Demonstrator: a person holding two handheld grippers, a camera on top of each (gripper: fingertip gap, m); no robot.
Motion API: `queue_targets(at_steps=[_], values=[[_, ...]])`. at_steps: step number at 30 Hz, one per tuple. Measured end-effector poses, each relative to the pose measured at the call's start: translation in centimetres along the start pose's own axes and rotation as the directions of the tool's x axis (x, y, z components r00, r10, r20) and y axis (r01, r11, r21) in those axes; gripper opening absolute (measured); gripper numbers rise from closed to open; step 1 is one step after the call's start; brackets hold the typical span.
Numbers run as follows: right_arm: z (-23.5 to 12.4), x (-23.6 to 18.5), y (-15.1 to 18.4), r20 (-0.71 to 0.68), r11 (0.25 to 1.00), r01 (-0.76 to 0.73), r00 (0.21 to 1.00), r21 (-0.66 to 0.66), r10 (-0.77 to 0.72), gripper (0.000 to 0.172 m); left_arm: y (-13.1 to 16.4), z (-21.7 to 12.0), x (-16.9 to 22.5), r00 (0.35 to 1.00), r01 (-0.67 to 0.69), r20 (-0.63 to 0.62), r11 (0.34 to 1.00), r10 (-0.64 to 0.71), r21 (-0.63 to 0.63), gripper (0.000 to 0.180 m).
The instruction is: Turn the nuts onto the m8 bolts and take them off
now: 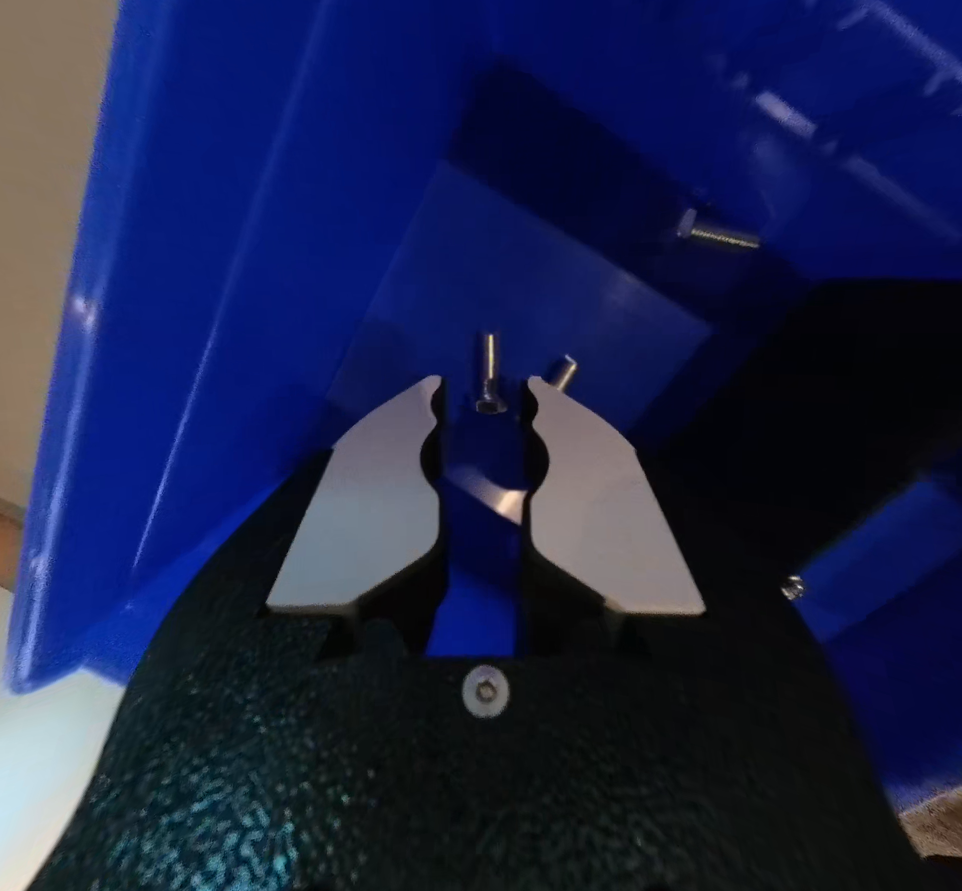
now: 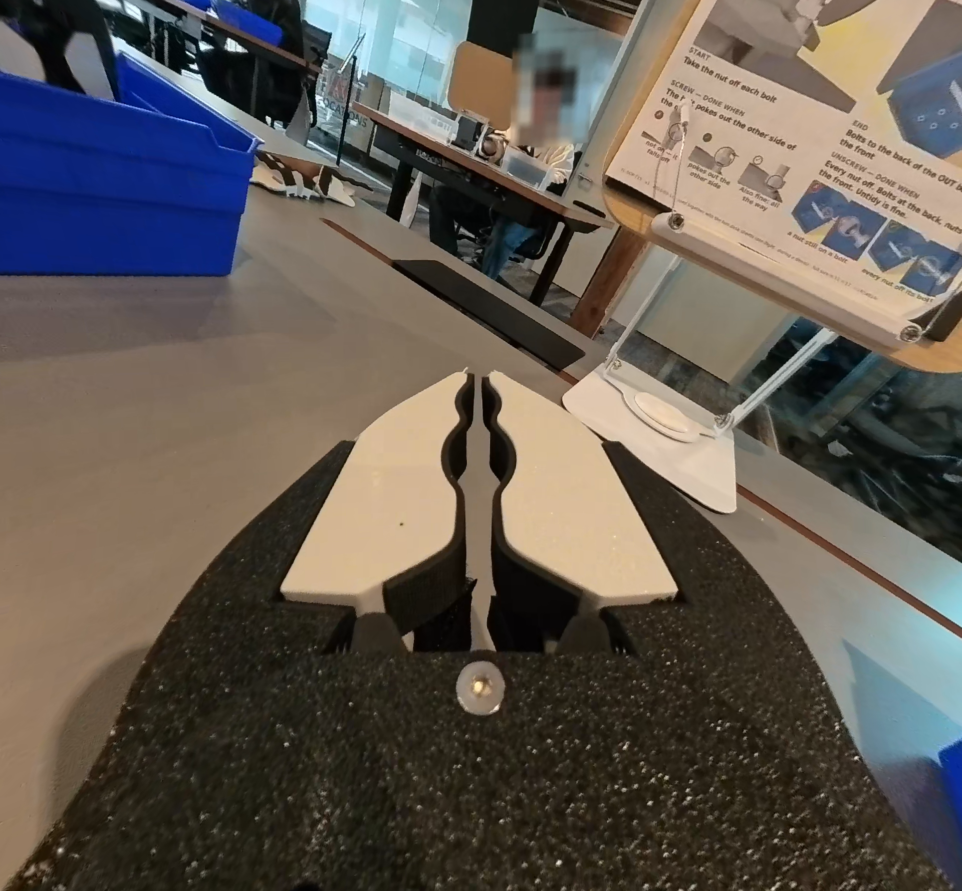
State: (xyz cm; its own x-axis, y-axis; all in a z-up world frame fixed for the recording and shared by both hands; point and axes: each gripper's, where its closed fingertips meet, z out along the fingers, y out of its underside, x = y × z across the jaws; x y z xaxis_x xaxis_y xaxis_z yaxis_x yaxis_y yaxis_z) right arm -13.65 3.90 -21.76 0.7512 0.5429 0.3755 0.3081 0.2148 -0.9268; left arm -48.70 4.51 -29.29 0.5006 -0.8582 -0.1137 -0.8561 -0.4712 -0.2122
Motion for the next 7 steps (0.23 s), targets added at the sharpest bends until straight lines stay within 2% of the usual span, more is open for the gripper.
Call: queue_targets(at_steps=[1,7], values=[[0.0,0.0,0.0,0.0,1.0,0.001,1.0,-0.001,-0.001,0.002,0.0,0.2,0.0,1.0,0.006,-0.012,1.0,-0.006,-0.004,0.024],[-0.1,0.0,0.0,0.002,1.0,0.0,1.0,0.0,0.0,0.002,-0.1,1.4,0.1,0.997,0.028,-0.065,0.999,-0.03,-0.026,0.019]])
